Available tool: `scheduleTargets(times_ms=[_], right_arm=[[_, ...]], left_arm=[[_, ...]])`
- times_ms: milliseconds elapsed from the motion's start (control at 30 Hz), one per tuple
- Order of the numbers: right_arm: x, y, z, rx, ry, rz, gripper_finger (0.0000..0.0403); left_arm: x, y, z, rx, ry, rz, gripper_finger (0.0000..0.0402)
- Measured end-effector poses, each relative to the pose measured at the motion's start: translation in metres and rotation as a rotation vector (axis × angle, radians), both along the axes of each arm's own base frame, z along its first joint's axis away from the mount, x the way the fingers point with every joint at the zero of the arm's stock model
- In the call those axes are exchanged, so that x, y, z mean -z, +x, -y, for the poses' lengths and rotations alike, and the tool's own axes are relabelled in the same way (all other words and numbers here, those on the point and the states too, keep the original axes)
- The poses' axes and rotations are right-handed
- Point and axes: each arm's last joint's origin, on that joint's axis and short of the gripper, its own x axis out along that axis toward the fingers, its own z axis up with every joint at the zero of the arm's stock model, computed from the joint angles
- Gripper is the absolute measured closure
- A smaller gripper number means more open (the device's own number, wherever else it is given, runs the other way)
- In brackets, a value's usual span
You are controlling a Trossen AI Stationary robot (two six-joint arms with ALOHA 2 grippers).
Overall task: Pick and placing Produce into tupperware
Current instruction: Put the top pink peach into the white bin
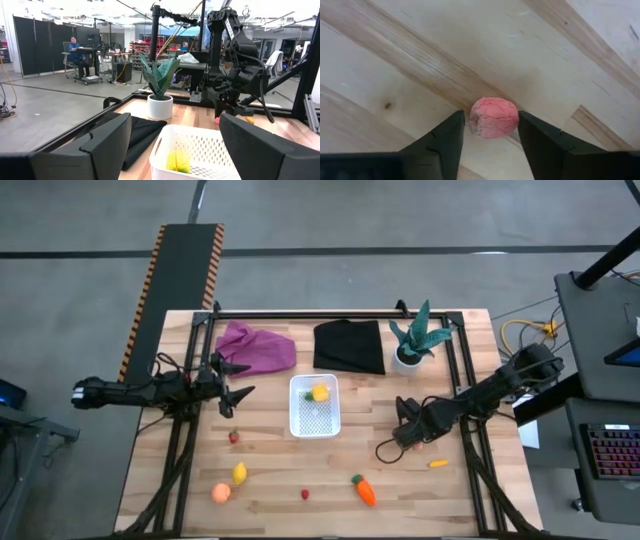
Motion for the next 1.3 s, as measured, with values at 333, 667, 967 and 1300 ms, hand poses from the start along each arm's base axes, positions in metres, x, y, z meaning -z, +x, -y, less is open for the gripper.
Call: scheduleTargets(times_ms=[333,667,967,1300], right_arm=[[-0.005,0.002,-0.001,-0.059,0.008,0.012,0.033],[-0.052,0.03,-0.005,-0.178,-0.164,0.377,0.0342],[-0.085,0.072,-0.009,-0.418,-0.273,0.804,0.0344],[-0.091,0.121,0.003,-0.581,-0.446,0.795,0.0344]], left_arm=[[0.0,0.0,0.0,0.0,0.0,-0.005,0.0111],[0.001,0.001,0.0,-0.003,0.0,-0.007,0.0111],[0.001,0.001,0.0,-0.003,0.0,-0.008,0.0111],[0.0,0.0,0.0,-0.003,0.0,-0.001,0.0111]])
